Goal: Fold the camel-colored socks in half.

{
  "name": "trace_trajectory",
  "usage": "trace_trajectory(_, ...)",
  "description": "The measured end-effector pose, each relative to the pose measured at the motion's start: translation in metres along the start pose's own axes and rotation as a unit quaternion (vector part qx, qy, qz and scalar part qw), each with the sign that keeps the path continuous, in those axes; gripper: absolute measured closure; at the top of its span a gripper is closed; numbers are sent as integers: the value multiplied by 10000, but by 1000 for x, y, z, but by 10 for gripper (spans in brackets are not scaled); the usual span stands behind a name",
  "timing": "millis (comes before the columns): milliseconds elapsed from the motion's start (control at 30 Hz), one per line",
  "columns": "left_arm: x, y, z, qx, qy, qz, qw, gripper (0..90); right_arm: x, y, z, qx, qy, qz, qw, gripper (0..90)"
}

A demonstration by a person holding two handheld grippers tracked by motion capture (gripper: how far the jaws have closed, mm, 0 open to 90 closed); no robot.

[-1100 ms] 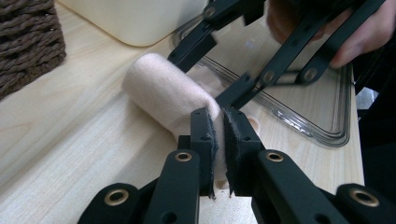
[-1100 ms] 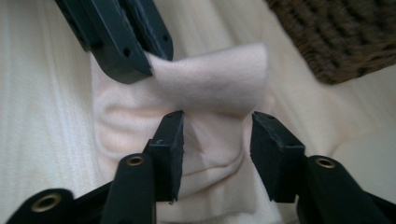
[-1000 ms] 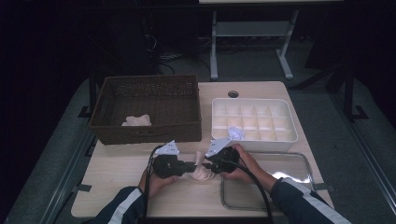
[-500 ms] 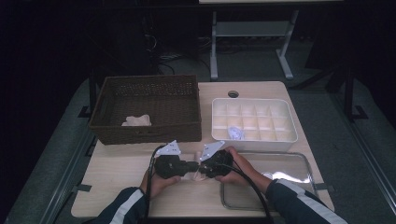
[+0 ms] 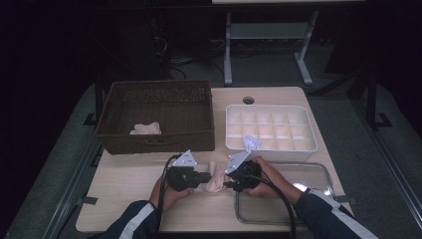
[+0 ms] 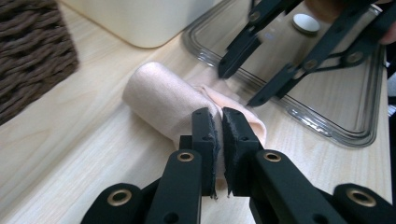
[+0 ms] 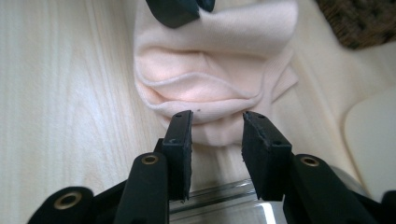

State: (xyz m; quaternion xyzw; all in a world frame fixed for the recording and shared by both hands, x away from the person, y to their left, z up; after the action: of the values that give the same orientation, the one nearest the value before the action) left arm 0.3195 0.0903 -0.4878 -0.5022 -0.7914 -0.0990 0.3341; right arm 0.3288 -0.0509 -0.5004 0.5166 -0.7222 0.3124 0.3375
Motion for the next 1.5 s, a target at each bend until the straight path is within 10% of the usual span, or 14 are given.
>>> trace_trajectory(533,-30,-7,-3,-164,130,111,9997,816,-12,-14,0,-148,-64,379,9992,593)
trace_trajectory(900,-30,-7,-2,-276,153,59,9995,807,2,-27,-27,-822,-1143,390,9893,588)
trace_trajectory(1167,-26,-15,-2,-329,95,282,9990,679,-17,-32,-18,-972,-636,309,9927,602)
trace_trajectory(1400,-5,1,-8,215,-404,-8,9990,447,-15,-31,-8,-1057,-536,169,9928,602)
trace_trajectory(1500,-15,9,-1,487,-209,-106,9985,429,-15,-31,-7,-1011,-521,157,9934,602)
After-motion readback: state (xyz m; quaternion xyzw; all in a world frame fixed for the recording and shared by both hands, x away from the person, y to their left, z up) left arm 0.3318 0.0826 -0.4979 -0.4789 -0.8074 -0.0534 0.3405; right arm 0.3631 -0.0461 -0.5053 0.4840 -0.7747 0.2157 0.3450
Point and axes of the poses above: each handheld gripper's, and its own axes: x roughly backward along the jaws, z roughly out of its underside, y roughly to its left, the point moved 7 cm from there along -x, roughly forward along the jaws, and after that the axes turned 1 degree about x, right-handed, at the moved point
